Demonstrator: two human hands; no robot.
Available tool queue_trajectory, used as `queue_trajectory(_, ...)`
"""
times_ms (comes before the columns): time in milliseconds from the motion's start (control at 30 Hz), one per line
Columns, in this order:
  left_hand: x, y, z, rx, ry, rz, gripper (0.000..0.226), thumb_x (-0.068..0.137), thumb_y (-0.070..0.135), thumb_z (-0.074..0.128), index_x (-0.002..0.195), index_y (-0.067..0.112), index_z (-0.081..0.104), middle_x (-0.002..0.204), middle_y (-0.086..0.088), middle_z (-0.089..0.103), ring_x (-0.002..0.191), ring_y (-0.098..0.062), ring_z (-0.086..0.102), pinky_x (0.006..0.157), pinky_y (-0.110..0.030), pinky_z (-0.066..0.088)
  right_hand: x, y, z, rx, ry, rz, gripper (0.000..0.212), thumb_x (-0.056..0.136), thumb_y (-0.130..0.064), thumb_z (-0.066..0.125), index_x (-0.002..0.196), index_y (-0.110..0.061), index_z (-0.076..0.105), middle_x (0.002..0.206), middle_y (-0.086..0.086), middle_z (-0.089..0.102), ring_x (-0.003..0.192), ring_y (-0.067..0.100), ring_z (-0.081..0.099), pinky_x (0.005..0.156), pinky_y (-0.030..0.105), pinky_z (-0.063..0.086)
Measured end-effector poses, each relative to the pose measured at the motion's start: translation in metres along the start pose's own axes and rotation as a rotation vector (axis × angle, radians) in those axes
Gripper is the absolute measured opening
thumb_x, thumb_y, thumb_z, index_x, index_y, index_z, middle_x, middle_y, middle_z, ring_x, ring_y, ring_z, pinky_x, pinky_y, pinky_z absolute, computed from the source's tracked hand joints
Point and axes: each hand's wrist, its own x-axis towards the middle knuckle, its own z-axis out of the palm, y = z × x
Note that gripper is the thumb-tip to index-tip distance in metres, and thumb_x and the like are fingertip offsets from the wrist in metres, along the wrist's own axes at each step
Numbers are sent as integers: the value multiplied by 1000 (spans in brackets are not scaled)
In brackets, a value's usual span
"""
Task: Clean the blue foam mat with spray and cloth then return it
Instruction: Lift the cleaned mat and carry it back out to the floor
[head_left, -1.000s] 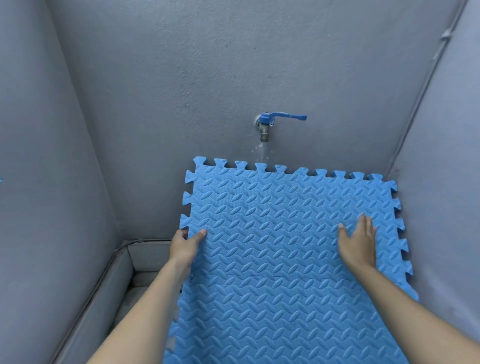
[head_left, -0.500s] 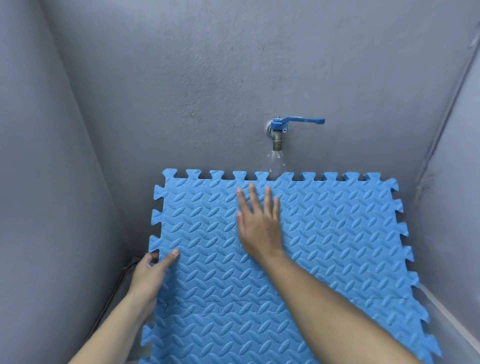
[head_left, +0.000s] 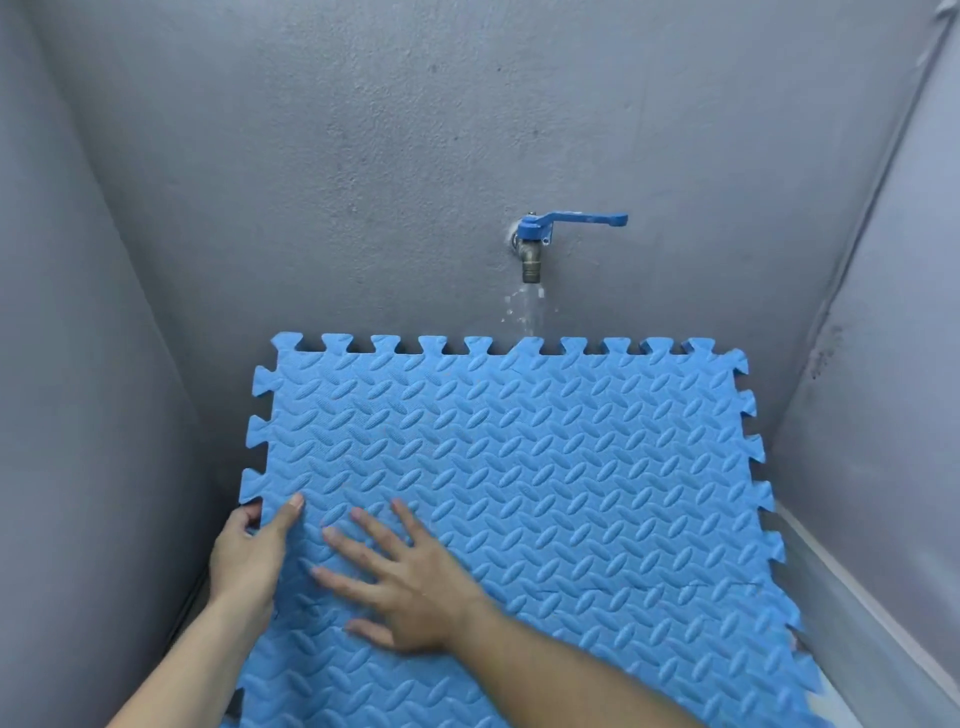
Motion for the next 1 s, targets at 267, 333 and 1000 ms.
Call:
queue_trajectory(267,5,-2,6,-10,8,10,52,79,45,73,117,12,60,98,-3,60,87,-20,55,80,-35,42,-113,203,-44,43,196,1169,66,97,-64,14,156,-34,9,165,3,3,152,24,-1,120,57,2)
queue_trajectory(333,7,-1,9,-20,10,17,50,81,43,72,116,9,59,98,-2,57,88,-19,52,81,-34,40,-146,207,-42,110,223,1322,71,95,-63,12,156,-28,10,165,7,7,151,28,1,119,57,6)
queue_trajectory(1000,-11,18,14,184,111,41,36,81,50,65,96,19,56,103,5,59,83,-12,51,79,-25,47,-125,-76,41,99,-77,-294,60,97,-52,44,149,-25,38,159,5,30,147,35,23,118,59,11)
